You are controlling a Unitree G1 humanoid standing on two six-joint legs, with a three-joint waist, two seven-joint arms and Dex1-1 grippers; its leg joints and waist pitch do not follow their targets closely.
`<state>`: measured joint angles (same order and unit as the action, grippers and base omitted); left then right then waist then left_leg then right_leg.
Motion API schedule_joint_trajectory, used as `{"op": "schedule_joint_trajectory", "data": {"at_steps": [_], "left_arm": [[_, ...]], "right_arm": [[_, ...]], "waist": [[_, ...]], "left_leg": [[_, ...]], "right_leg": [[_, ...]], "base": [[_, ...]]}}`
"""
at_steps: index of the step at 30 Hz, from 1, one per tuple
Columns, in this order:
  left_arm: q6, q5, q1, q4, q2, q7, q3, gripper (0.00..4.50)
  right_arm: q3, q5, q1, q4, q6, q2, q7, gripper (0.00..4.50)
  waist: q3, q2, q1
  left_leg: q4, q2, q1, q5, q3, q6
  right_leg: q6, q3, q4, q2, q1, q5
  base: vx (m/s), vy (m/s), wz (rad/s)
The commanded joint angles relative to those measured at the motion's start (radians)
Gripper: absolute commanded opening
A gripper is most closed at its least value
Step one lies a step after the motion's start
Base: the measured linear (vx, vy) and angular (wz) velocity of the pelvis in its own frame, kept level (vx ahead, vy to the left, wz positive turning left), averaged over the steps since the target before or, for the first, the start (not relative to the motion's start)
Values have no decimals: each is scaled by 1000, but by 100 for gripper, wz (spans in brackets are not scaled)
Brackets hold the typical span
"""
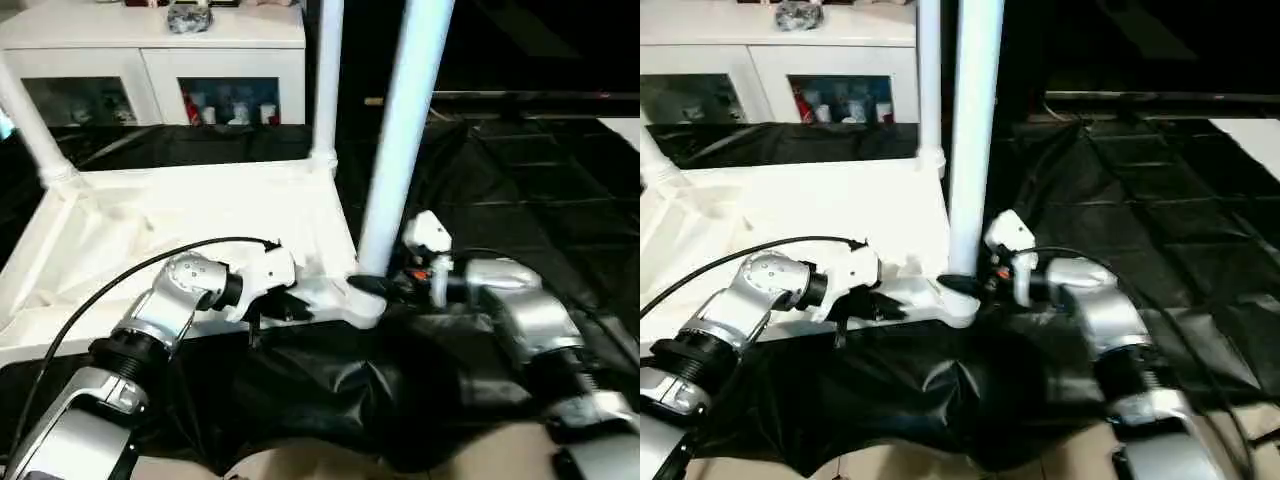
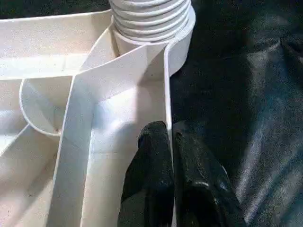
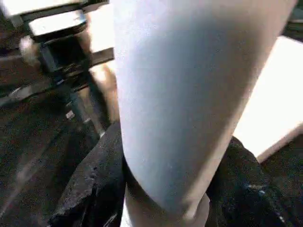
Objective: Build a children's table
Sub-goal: Insert table leg to table base
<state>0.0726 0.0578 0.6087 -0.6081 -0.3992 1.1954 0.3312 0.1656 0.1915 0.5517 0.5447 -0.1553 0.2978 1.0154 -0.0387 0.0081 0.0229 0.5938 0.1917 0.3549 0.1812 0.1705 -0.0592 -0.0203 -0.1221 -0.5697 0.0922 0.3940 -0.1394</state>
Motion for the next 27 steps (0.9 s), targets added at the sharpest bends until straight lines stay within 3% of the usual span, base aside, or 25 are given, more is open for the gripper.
{"op": "schedule_joint_trajectory", "data": {"at_steps": [1, 3, 6, 7, 8, 10, 12, 13, 17, 19, 21, 24, 26, 27], "left_arm": [[39, -25, 48, 61, 31, -7, -11, 0], [60, -26, 49, 73, 35, -17, -15, 0], [153, -16, 61, 107, 71, -88, -24, 0], [153, -16, 61, 107, 71, -88, -24, 0], [193, -9, 68, 115, 91, -124, -27, 0], [293, 22, 96, 109, 158, -250, -37, 0], [310, 41, 111, 91, 189, -311, -38, 0], [310, 51, 118, 77, 202, -339, -37, 0], [190, 107, 118, 25, 182, -411, -16, 0], [154, 106, 98, 51, 159, -385, -9, 0], [132, 97, 71, 86, 142, -362, -11, 0], [99, 89, 50, 101, 122, -335, -13, 0], [2, 75, 18, 111, 81, -265, 0, 0], [2, 75, 18, 111, 81, -265, 0, 0]], "right_arm": [[9, -96, -2, 161, -30, -34, -188, 188], [-4, -98, 11, 190, -30, -51, -236, 188], [-41, -90, 51, 268, -31, -114, -377, 188], [-41, -90, 51, 268, -31, -114, -377, 188], [-54, -84, 67, 295, -41, -137, -425, 188], [-74, -81, 104, 355, -25, -194, -534, 188], [-85, -76, 120, 380, -12, -220, -573, 188], [-90, -73, 126, 388, -6, -232, -588, 188], [-135, -35, 130, 348, 36, -255, -593, 188], [-151, -20, 126, 330, 55, -250, -578, 188], [-165, -12, 122, 313, 78, -242, -564, 188], [-175, 1, 110, 279, 95, -235, -537, 188], [-184, 30, 73, 168, 102, -223, -484, 188], [-184, 30, 73, 168, 102, -223, -484, 188]], "waist": [[42, 0, -7], [39, 3, -27], [39, 8, -44], [40, 11, -44], [42, 12, -40], [40, 12, -42], [42, 4, -42], [43, 5, -39], [50, 1, -29], [61, 0, -21], [62, -1, -14], [63, 2, -9], [64, 2, -4], [64, 2, -4]], "left_leg": [[-76, 33, -12, 451, -26, -5], [-72, 30, -21, 503, -32, -20], [-77, 35, -19, 533, -40, -24], [-77, 35, -22, 539, -40, -24], [-77, 36, -29, 535, -36, -21], [-82, 37, -24, 538, -35, -24], [-82, 36, -20, 524, -34, -21], [-82, 35, -20, 514, -34, -17], [-83, 35, -7, 436, -27, 12], [-83, 39, 9, 337, -22, 24], [-79, 41, 13, 279, -15, 41], [-75, 37, 15, 240, -10, 58], [-76, 39, 16, 207, -9, 66], [-76, 39, 16, 207, -9, 66]], "right_leg": [[-73, 36, 104, 69, -27, -670], [-46, 22, 117, 67, -20, -721], [-46, 15, 121, 69, -26, -702], [-50, 15, 120, 69, -23, -692], [-77, 25, 117, 70, -17, -645], [-92, 29, 110, 67, -19, -616], [-98, 32, 106, 68, -21, -607], [-96, 33, 110, 70, -23, -608], [-112, 44, 102, 71, -29, -531], [-153, 53, 80, 72, -40, -385], [-192, 58, 64, 69, -41, -286], [-205, 58, 62, 69, -46, -277], [-201, 59, 57, 67, -49, -244], [-201, 59, 57, 67, -49, -244]], "base": [[0, 0, 0], [0, 0, 0], [0, 0, 0], [0, 0, 0], [0, 0, 0], [0, 0, 0], [0, 0, 0], [0, 0, 0], [0, 0, 0], [0, 0, 0], [0, 0, 0], [0, 0, 0], [0, 0, 0], [0, 0, 0]]}}
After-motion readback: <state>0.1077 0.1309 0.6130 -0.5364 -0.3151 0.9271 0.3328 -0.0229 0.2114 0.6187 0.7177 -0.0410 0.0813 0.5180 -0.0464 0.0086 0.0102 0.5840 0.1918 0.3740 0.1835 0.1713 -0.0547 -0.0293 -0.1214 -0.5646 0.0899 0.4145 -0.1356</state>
